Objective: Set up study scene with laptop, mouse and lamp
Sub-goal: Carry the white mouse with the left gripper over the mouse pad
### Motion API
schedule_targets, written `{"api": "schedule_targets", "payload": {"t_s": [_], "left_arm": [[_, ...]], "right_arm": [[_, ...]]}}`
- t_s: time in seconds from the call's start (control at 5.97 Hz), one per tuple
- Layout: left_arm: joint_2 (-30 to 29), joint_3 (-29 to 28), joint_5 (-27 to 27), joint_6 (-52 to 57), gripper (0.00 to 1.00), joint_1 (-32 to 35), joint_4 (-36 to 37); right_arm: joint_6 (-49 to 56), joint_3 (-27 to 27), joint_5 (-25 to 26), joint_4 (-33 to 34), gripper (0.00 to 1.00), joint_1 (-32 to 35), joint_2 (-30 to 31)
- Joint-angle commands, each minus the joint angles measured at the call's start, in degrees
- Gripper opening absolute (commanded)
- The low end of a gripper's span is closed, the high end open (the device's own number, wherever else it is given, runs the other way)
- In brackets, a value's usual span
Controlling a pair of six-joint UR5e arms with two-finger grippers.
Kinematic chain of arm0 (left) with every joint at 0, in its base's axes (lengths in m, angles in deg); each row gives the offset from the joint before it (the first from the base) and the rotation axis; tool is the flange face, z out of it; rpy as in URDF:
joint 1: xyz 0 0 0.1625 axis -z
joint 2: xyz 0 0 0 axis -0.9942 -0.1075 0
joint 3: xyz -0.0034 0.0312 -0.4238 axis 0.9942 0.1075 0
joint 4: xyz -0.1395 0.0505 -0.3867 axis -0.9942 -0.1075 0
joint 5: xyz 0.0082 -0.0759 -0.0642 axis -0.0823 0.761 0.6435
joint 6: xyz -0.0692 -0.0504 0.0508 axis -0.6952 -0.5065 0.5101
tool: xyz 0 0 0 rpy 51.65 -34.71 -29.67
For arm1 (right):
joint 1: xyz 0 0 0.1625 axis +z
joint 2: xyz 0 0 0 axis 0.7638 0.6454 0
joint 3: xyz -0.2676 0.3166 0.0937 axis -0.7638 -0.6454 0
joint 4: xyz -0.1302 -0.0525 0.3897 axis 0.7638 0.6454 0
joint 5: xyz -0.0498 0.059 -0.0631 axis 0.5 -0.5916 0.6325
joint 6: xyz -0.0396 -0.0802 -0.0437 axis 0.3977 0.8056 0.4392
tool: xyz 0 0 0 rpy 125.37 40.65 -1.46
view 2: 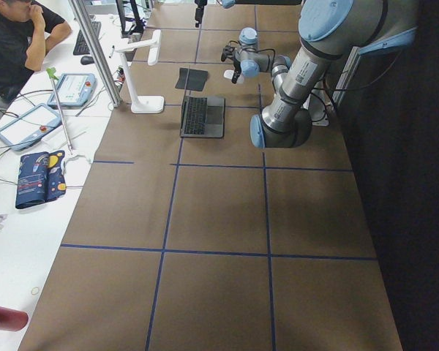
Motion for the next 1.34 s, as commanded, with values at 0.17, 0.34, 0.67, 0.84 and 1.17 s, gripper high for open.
{"api": "schedule_targets", "payload": {"t_s": [0.17,0.34,0.67,0.84,1.17], "left_arm": [[-19.11,-33.74,-4.99,0.31,0.00,4.40,-15.10],[-24.72,-42.20,-5.03,0.31,0.00,6.50,-15.78],[-25.48,-45.97,-7.13,0.31,0.18,7.57,-19.11],[-25.57,-46.85,-7.31,0.31,0.25,8.97,-19.30],[-25.57,-48.26,-7.40,-0.13,0.98,8.90,-20.35]], "right_arm": [[0.00,0.18,0.07,0.00,1.00,-0.23,0.63],[-0.09,0.27,0.51,0.00,1.00,-0.40,0.64],[-0.18,0.27,0.69,0.00,1.00,-1.63,0.81],[-0.18,0.18,0.69,0.00,1.00,-1.64,0.81],[-0.26,0.62,0.69,0.00,1.00,-1.90,0.81]]}}
